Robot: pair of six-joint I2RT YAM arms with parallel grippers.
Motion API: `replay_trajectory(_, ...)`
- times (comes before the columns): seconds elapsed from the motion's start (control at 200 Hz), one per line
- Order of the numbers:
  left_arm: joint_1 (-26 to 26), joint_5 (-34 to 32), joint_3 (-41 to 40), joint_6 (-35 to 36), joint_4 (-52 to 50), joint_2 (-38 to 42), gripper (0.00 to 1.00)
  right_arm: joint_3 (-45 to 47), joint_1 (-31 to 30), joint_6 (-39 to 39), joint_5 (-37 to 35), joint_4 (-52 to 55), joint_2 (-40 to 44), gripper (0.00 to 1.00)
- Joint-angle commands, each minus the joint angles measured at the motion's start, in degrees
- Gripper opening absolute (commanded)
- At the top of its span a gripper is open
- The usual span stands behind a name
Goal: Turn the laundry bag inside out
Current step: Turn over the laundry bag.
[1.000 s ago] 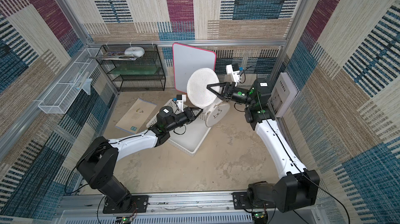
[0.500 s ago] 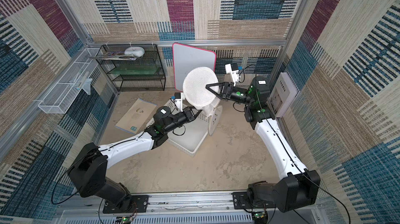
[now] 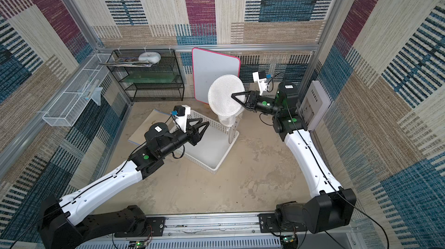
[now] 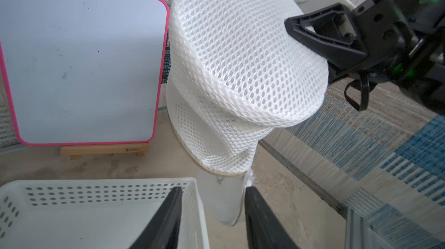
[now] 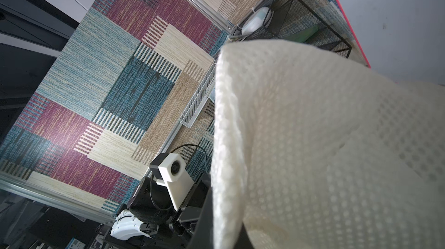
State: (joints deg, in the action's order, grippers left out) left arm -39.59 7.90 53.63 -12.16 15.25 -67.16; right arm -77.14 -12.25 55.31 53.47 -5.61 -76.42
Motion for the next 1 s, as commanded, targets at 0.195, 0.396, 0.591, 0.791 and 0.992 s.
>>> replay_trajectory(0.195, 0.1, 7.3, 4.3, 12.4, 7.9, -5.2, 0.52, 0.7, -0.1, 9.5, 6.3, -11.6, 0.4, 0.00)
replay_trajectory(0.396, 0.2, 7.4, 7.7, 9.8, 10.0, -9.6, 0.30, 0.8, -0.2, 10.6, 7.2, -12.4, 1.1, 0.00)
replay_trajectory(0.591, 0.2, 10.4, 6.4, 5.7, 13.9, -10.3, 0.00, 1.6, -0.2, 11.6, 7.5, -14.2, 1.5, 0.00)
replay_trajectory(0.791, 0.2, 15.2, 4.8, 0.8, 13.6, -11.6, 0.00, 2.0, -0.1, 12.0, 6.1, -17.4, 2.1, 0.00)
replay_trajectory(0.992, -1.1, 16.9, 3.9, -11.2, 24.0, -18.3, 0.00, 3.4, 0.1, 16.3, 5.4, -23.9, 1.8, 0.00)
